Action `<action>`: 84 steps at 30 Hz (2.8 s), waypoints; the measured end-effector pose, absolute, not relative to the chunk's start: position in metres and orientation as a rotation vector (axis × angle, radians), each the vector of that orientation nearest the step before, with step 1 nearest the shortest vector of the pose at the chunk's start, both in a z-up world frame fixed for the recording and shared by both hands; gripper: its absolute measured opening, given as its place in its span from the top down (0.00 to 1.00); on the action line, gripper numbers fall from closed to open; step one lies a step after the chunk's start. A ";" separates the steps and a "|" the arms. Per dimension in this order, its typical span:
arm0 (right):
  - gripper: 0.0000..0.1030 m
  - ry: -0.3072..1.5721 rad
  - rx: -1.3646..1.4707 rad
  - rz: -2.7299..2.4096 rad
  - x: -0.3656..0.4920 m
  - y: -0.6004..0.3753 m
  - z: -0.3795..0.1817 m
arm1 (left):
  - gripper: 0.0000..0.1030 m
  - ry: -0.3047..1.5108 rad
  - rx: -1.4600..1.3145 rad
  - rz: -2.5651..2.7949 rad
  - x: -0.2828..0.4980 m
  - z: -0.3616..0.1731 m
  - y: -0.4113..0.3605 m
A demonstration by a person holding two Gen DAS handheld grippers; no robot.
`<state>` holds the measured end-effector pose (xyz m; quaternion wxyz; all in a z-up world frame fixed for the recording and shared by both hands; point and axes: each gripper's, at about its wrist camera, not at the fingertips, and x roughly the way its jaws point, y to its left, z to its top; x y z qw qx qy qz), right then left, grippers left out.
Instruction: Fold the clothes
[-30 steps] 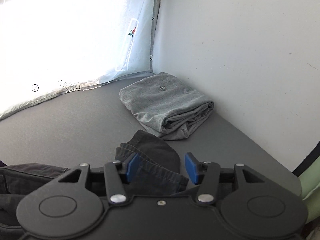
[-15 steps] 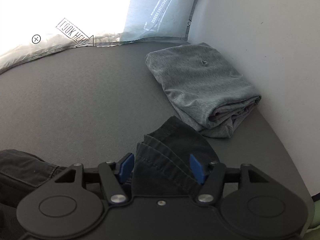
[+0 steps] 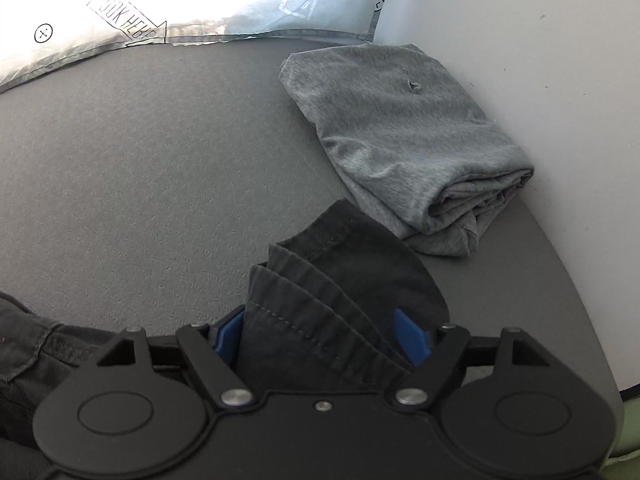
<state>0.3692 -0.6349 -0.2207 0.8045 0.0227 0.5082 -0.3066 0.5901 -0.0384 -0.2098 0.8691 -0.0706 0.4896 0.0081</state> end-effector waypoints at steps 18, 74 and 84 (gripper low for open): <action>0.95 0.466 -0.144 -0.639 0.335 -0.592 -0.018 | 0.85 0.664 -0.200 0.338 0.478 -0.121 0.036; 0.22 0.827 0.193 -0.580 0.369 -0.572 -0.188 | 0.23 0.869 -0.407 0.593 0.290 -0.193 0.086; 0.11 0.888 0.270 -0.533 0.264 -0.512 -0.190 | 0.16 0.895 -0.487 0.469 0.236 -0.208 0.102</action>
